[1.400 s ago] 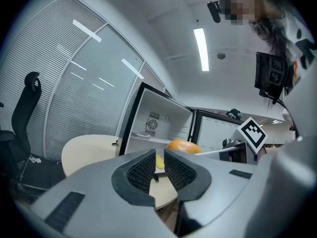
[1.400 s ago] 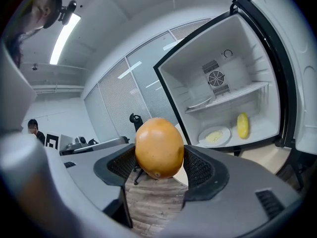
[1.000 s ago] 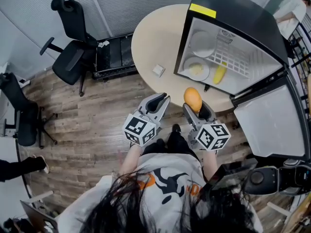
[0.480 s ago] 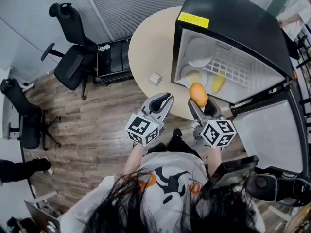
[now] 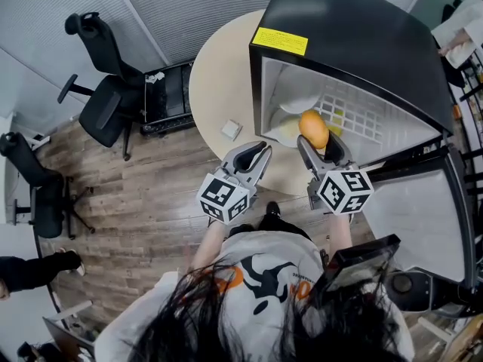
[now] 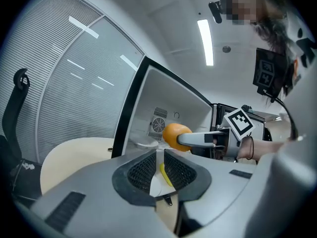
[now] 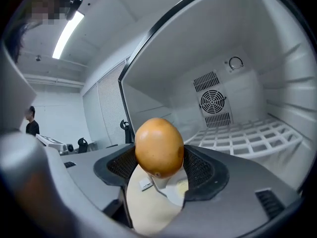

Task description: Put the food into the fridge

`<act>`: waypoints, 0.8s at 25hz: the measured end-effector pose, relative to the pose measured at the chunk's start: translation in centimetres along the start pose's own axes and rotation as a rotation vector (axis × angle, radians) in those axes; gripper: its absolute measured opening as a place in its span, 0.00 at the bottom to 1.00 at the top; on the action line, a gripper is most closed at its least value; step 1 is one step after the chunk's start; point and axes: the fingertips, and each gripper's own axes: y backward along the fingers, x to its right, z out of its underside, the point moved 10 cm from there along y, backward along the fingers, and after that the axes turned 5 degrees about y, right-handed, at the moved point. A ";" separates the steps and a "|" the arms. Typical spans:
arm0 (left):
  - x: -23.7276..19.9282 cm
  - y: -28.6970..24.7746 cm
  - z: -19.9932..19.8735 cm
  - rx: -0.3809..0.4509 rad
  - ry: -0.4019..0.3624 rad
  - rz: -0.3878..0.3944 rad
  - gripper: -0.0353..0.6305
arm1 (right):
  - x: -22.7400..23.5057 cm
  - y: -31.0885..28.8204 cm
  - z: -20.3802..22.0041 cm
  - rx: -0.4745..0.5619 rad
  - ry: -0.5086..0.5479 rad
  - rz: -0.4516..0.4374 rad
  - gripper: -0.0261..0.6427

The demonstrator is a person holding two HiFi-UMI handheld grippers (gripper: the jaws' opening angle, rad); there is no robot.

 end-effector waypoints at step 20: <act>-1.3 -2.7 -1.1 0.015 -0.012 -0.026 0.13 | 4.2 -11.3 -5.3 -0.096 0.282 -0.033 0.50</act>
